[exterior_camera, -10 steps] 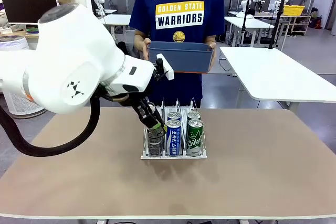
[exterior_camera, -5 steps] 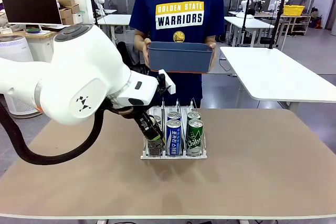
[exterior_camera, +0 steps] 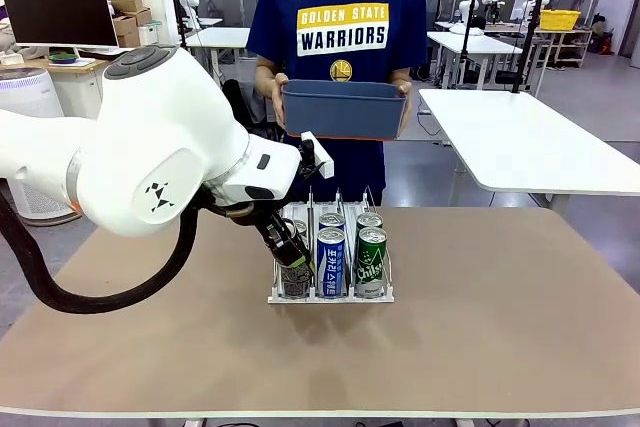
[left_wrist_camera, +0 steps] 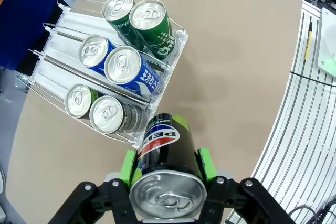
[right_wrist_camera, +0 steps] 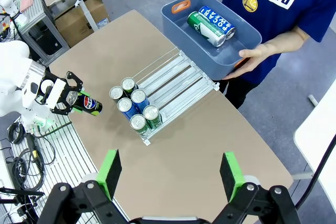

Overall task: Fill the beverage cans into the dispenser.
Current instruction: Place the picked Pepsi coke in the line of the Automatic Can Dispenser with the same cans.

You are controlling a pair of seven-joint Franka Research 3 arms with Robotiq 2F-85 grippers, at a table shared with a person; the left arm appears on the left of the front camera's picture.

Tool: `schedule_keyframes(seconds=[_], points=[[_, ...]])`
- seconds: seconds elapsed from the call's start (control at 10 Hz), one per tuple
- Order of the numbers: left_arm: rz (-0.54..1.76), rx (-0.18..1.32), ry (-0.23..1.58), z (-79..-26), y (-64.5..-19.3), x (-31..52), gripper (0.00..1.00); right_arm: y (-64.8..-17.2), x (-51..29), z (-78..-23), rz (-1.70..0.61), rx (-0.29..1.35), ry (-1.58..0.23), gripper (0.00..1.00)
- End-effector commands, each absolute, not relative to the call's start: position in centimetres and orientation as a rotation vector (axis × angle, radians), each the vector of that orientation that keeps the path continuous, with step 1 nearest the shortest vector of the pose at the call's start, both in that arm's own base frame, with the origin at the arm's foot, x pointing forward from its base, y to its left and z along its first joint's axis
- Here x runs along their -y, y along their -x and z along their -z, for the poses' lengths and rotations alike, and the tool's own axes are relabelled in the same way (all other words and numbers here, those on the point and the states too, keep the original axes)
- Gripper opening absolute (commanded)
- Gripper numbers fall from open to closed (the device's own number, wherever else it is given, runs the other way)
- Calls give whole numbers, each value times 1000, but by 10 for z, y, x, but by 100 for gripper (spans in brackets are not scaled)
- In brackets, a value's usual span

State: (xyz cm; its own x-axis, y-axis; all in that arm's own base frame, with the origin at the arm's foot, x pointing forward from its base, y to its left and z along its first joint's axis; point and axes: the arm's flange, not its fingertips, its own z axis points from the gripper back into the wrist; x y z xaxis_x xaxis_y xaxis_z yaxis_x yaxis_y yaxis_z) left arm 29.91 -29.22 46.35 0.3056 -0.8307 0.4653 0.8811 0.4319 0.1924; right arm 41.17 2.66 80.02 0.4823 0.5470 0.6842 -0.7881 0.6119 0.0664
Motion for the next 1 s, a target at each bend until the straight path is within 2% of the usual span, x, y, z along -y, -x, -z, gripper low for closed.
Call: schedule_keyframes(seconds=[0.0, 0.4, 0.9], points=[[1065, 544, 109, -452, -307, 292, 58, -411, -27, -800, -841, 672, -402, 100], [1088, 524, 69, -418, -321, 295, 58, -411, -27, -800, -841, 672, -402, 100], [1032, 579, -27, -410, -340, 289, 58, -411, -27, -800, -841, 672, -402, 100]])
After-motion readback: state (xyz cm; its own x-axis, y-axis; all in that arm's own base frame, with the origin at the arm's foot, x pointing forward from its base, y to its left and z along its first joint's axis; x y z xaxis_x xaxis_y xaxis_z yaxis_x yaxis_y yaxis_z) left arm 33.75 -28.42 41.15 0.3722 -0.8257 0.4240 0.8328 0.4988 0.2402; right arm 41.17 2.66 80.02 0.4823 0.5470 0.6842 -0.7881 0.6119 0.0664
